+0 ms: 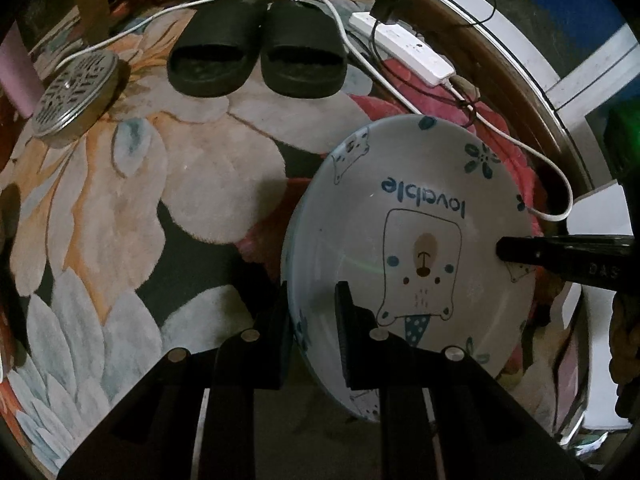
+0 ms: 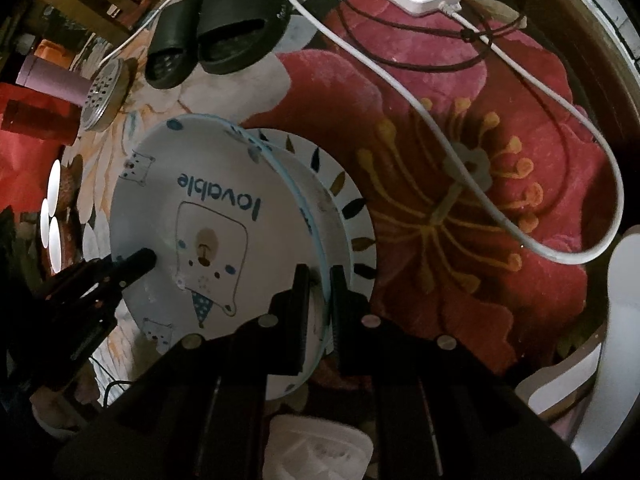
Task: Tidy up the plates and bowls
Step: 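Lower the small bear plate onto the stack and open the right tool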
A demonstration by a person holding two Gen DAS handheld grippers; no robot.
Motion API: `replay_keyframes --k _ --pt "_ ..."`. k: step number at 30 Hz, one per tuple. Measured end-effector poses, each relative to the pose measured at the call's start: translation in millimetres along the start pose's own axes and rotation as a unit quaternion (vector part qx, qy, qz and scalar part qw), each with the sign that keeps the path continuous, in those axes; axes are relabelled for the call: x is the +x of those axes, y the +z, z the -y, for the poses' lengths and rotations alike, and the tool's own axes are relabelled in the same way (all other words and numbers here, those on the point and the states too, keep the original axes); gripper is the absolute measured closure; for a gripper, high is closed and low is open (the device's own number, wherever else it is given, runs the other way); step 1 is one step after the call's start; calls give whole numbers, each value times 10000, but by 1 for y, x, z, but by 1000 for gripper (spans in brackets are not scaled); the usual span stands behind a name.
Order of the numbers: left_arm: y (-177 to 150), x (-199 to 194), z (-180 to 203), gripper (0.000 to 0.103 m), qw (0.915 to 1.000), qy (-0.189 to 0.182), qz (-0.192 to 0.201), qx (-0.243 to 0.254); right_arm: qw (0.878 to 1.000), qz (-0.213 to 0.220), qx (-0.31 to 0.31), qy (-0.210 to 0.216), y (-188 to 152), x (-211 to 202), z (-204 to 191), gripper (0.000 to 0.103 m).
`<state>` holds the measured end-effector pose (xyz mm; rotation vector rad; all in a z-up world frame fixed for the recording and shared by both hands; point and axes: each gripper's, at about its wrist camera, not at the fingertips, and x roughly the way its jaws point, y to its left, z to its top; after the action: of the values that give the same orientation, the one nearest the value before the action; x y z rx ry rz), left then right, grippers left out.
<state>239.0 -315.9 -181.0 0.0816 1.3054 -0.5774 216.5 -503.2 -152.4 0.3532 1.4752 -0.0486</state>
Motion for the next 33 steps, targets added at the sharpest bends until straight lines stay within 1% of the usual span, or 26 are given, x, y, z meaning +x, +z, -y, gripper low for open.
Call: replay_keyframes --k 6,7,11,14,15,16,17,18,20,21,23,24,25,26,27,28,29,30,31,33 --pt "-4 8 7 85 9999 60 -84 118 9997 -99 205 120 0 12 12 91" --pt "-5 12 9 85 9998 85 -136 149 9997 -47 220 103 0 12 13 91" --pt "-9 16 13 83 9995 149 -120 234 9997 -6 236 61 0 15 16 92" --pt "-8 15 9 83 9998 46 -121 159 9999 34 67 -70 -3 15 12 91" --pt "-7 15 8 82 9998 16 -113 136 9999 66 -5 -101 -4 14 10 89" --pt "-7 15 7 80 9999 -31 -112 117 9998 88 -53 -166 -5 14 9 89" --pt "-7 15 6 74 9998 -101 -115 103 9996 100 -107 -239 -5 14 8 89" --pt "-7 14 6 68 9996 -246 -114 74 9995 103 -128 -285 -5 14 7 89" --pt "-7 11 7 47 9989 -464 -90 24 9995 80 -101 -273 -6 15 8 89" --pt "-7 9 8 41 9982 -595 -53 1 9996 75 -96 -266 -6 15 8 89" --pt "-5 7 11 17 9968 -801 -29 -12 9995 87 -129 -286 -6 16 8 89" --pt "-4 5 12 10 9963 -859 -17 6 9993 94 -155 -317 -7 16 7 89" --pt "-3 2 15 0 9968 -795 40 55 9992 99 -184 -333 -6 16 5 87" --pt "-2 -2 17 1 9973 -715 144 103 9993 104 -193 -313 -6 16 4 85" --pt "-1 -5 19 1 9972 -700 214 143 9993 111 -195 -290 -6 16 4 80" --pt "0 -8 20 1 9969 -722 253 172 9994 141 -190 -254 -6 14 3 67" --pt "0 -11 21 1 9970 -702 279 181 9994 199 -184 -205 -7 10 3 59" --pt "0 -14 21 1 9973 -644 310 183 9993 250 -182 -199 -7 8 1 46" --pt "1 -17 21 1 9977 -553 353 177 9991 321 -189 -205 -7 4 -1 39" --pt "-1 -19 19 0 9984 -364 385 170 9986 431 -214 -211 -8 -3 -4 31"
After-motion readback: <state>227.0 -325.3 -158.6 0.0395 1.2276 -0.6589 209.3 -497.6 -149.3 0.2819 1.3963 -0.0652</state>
